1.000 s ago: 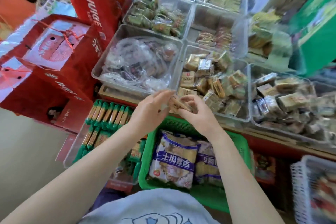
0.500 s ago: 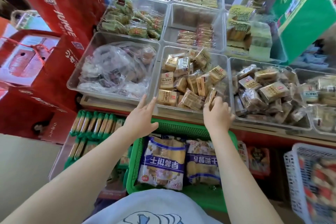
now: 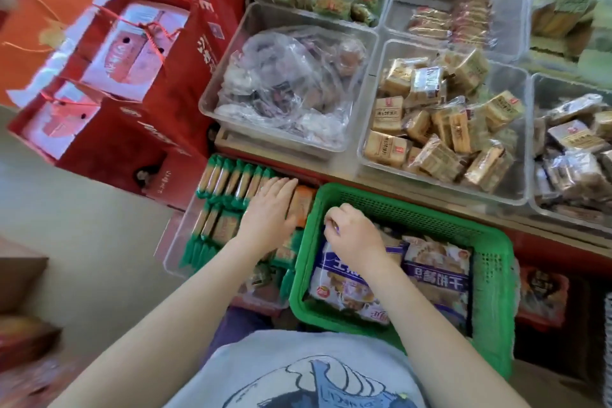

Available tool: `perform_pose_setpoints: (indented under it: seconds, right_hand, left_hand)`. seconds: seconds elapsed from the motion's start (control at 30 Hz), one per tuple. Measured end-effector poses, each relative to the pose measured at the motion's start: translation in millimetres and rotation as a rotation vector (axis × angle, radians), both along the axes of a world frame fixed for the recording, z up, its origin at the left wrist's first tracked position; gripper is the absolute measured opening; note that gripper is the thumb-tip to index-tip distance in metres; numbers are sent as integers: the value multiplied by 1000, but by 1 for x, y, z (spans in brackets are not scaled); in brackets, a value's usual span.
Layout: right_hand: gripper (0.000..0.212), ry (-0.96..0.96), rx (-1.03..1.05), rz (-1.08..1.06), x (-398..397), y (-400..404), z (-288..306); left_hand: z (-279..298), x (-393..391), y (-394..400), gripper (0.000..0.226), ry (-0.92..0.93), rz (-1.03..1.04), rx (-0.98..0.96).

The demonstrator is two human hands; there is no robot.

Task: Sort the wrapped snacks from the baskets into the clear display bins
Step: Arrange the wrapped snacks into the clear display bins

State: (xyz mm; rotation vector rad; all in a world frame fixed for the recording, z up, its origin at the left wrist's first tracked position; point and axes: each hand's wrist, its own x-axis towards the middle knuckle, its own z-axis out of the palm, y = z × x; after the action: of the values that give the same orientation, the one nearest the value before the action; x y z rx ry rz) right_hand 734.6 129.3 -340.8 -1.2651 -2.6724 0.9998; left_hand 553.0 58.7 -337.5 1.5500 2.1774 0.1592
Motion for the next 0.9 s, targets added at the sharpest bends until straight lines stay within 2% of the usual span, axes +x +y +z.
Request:
perform_pose_setpoints:
  seconds: [0.13,0.23,0.3,0.43,0.7,0.8,0.9]
  right_hand:
    - [22,-114,-137,90,-32,-31,-24]
    - [24,-211,-208,159,-51,-49,-33]
    - [25,-247,-239,202,-63,-57,-38]
    - [29,-290,-248,234,-81,-67,-44]
    - [25,-323,-226,222,-98,-61,-50]
    - [21,-285,-238,196,-106,-64,-48]
    - [20,-240,-280,187,-116,-65,-38]
  left_hand:
    - [-57,-50,-76,68,-3,168,-349]
    - [-80,-63,-114,59,-15,143,-548]
    - [-88,-64,-127,59,-19,92,-593]
    - [-96,-65,-128,57,5,88,-578]
    - [-91,-88,-125,66,-249,132,-611]
    - [-81,-94,-124,59,-318,147,-502]
    - [-61,-95,-115,57,-319,133,-310]
